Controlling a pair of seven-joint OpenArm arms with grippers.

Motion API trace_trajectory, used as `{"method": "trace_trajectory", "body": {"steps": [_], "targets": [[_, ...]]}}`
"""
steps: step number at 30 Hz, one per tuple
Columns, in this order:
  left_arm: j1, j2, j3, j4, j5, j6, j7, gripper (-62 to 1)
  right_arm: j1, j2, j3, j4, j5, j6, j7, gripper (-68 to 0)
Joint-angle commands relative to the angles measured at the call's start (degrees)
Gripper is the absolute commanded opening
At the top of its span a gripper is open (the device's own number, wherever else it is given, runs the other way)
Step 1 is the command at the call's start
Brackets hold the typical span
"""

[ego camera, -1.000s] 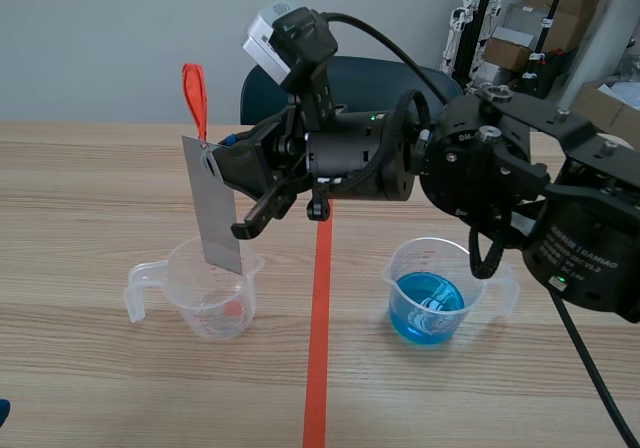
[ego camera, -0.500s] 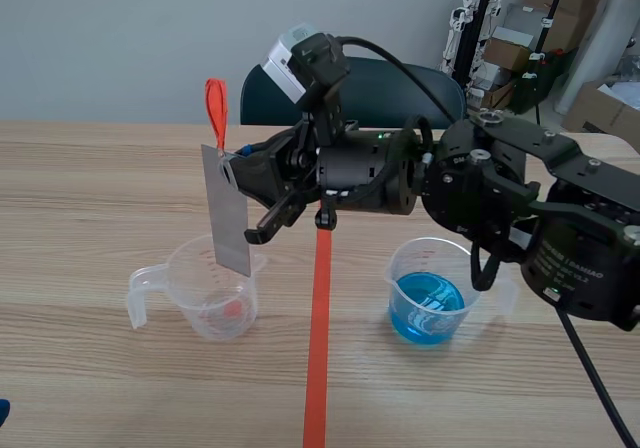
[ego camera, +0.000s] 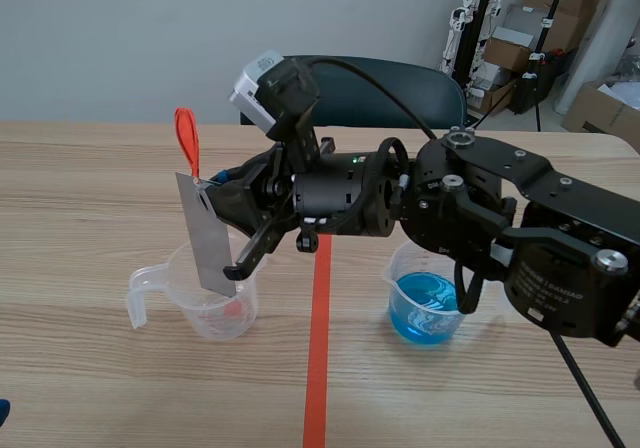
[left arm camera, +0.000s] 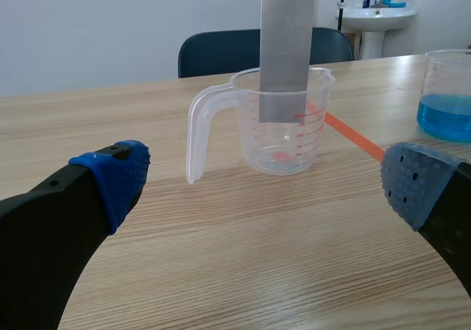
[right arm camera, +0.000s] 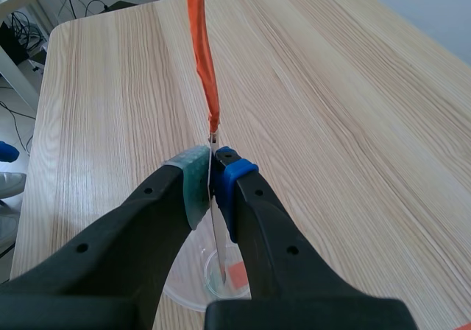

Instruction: Do the redox reaction experiment. put the plate into the left beaker

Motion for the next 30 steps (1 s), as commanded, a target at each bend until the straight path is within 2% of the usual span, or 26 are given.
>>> {"method": "trace_trajectory", "body": {"steps": [1,16,27,29,30], "targets": [[0.4,-0.2,-0.2,1.1,-0.4,-0.1,-2.6,1.4,0.2,-0.2,0.4,0.3,-0.2,0.2,1.6,-67.1],[0.4,-0.2,-0.2,1.1,-0.4,-0.1,-2.6,1.4,-0.5,-4.2,0.4,-7.1,-7.3,0.2,5.8,-67.1],[0.4,-0.2,-0.2,1.1,-0.4,-0.1,-2.6,1.4,-0.5,-4.7,0.4,-7.1,-7.5,0.2,6.4,-66.7],[0.4,-0.2,-0.2,1.1,-0.4,-0.1,-2.6,1.4,-0.5,-4.7,0.4,-7.1,-7.6,0.2,6.6,-61.1],[0.4,-0.2,-0.2,1.1,-0.4,-0.1,-2.6,1.4,-0.5,-4.7,0.4,-7.1,-7.7,0.2,6.6,-55.0]]}}
